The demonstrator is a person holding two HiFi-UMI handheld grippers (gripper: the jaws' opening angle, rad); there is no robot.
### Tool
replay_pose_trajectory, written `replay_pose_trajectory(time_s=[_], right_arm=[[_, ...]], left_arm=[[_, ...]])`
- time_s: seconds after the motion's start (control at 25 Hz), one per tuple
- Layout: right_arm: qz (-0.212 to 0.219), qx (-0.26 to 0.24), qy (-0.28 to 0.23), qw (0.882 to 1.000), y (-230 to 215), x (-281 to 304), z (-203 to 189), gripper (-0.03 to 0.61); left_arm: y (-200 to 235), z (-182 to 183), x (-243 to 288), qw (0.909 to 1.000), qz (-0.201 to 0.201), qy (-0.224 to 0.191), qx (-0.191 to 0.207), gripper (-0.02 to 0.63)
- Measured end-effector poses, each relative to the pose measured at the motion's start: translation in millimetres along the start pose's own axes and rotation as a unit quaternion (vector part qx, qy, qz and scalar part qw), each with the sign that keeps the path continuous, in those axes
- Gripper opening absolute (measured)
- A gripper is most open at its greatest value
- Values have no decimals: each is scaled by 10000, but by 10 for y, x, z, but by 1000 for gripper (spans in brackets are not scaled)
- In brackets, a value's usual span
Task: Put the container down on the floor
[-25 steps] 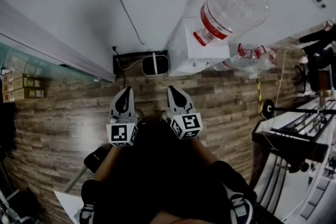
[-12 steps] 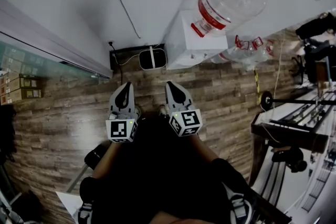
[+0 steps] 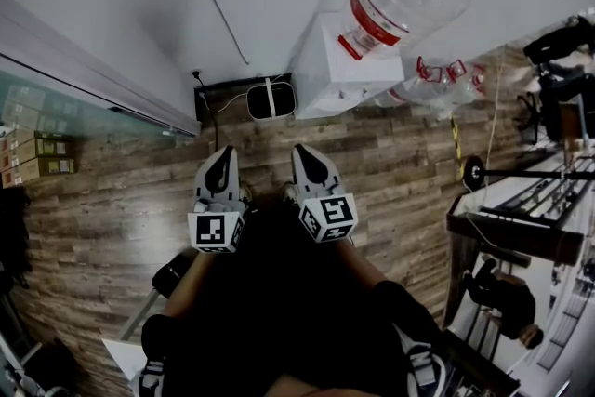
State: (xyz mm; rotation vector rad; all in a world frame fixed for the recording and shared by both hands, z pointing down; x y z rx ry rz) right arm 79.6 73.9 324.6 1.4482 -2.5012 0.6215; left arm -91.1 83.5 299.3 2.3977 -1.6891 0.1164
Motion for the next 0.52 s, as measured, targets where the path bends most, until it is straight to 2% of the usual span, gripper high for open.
replay_pose_trajectory(time_s=[0.52], right_arm=[[69, -7, 77, 9999, 54, -50, -54, 34]], left_arm=[[-30, -33, -53, 10000, -40, 3, -25, 28]])
Point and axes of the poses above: the fingertips, and each gripper's own axes: x forward along the fingers, y to its left, z out of its top, the point moved 4 cm from there along -x, backward along the fingers, and after that the axes turned 3 degrees about y, right-handed, at the moved point
